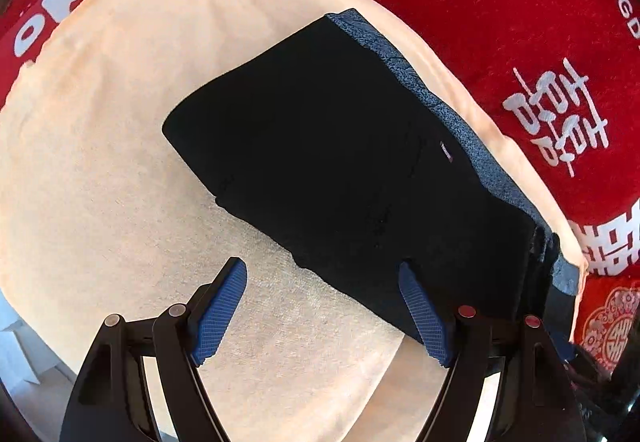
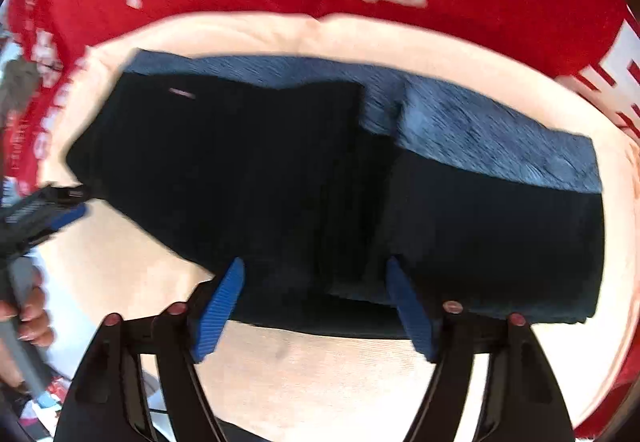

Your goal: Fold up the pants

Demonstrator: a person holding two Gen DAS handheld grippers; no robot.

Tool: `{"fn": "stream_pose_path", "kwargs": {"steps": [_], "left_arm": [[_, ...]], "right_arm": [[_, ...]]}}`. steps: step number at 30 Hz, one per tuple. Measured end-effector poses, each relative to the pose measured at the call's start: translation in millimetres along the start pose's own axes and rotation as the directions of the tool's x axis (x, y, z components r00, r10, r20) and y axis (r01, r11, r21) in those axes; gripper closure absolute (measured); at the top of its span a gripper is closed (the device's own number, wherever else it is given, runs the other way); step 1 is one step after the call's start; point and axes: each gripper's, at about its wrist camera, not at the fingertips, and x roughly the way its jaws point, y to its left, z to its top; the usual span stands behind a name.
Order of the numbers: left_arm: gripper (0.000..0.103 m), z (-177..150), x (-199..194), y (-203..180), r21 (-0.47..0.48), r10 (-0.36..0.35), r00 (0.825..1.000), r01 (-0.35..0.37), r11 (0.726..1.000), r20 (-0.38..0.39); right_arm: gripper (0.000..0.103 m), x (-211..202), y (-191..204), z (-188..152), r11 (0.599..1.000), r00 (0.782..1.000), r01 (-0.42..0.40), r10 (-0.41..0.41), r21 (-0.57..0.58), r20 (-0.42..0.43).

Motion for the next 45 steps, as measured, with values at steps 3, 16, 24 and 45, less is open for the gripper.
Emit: {"fn": "stream_pose_path", "kwargs": {"steps": [3,16,24,45], "left_arm": [[0.024,1.5,7.6,1.8,-0.044,-0.014,1.000,0.014,0.999,0.002],[0.024,6.7,15.3,48.8,-0.216,-0.363,0.919,0.390,0.895,0.154],[0.023,13.3,12.7,44.5,-0.218,-0.389,0.901,0.426,0.878,0.194],[0.071,12.1,-4.9,-68.5,0.281,0.053,0.941,-0.152,0.948,0.333]], "right_arm": [[0.083,15.3,14.9,1.3,0.995,0.994,-0.095,0.094,-0.030,-0.055],[0.089,60.2,0.5,-11.6,0.978,0.972,-0.180,0.193,0.105,-0.131],[0.089,65.0,4.8,-4.2,0.980,0.973,-0.181,0.191,0.083,-0.131],[0.024,-4.2,17.8,109.9,0.957,0.949,-0.277,0.287,0.088,-0.130]]}}
